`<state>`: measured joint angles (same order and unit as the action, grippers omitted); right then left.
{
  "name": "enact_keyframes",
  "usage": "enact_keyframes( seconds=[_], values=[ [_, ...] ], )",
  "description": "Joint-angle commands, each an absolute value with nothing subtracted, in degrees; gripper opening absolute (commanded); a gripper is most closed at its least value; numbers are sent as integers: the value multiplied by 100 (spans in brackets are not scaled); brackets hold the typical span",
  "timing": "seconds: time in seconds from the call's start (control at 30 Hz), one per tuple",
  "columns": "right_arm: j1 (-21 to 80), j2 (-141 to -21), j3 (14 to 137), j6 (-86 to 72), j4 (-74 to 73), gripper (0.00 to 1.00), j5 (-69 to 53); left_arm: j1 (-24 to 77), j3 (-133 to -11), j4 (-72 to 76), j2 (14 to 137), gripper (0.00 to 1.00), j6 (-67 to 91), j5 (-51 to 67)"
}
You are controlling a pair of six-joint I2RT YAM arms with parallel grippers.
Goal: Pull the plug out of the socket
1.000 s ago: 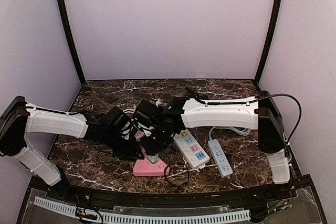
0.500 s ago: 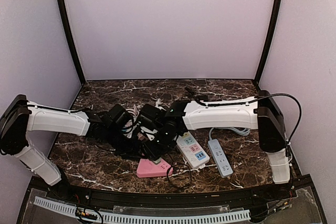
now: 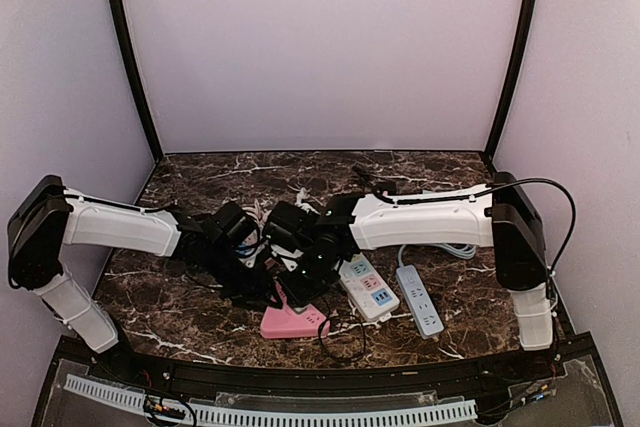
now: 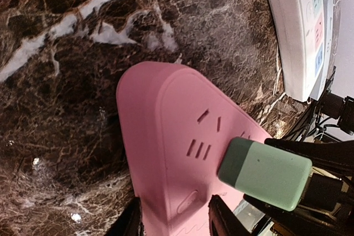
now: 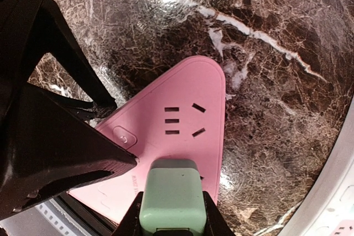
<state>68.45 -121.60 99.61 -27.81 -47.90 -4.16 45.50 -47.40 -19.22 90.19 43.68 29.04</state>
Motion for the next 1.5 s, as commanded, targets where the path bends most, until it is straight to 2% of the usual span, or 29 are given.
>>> enact_keyframes(
  seconds=[0.0,0.5,1.03,1.47],
  values=[
    [6779,-12155,10290,-2883,-4602,7,-127,4539,-4933,-2121,9104,40,4256,2869],
    [6643,-12235,10293,-2793,-4101,1,-119,4425,-5212,-2240,9662,40,4107,2708],
    [6645,-11986,10151,-2434,-3798,1,223,4626,-5254,-2856,10285,41,3908,2204],
    [6383,-11556,9774,-2400,-3461,1,-369,4743,-5415,-3114,10604,40,3937,1979]
  ],
)
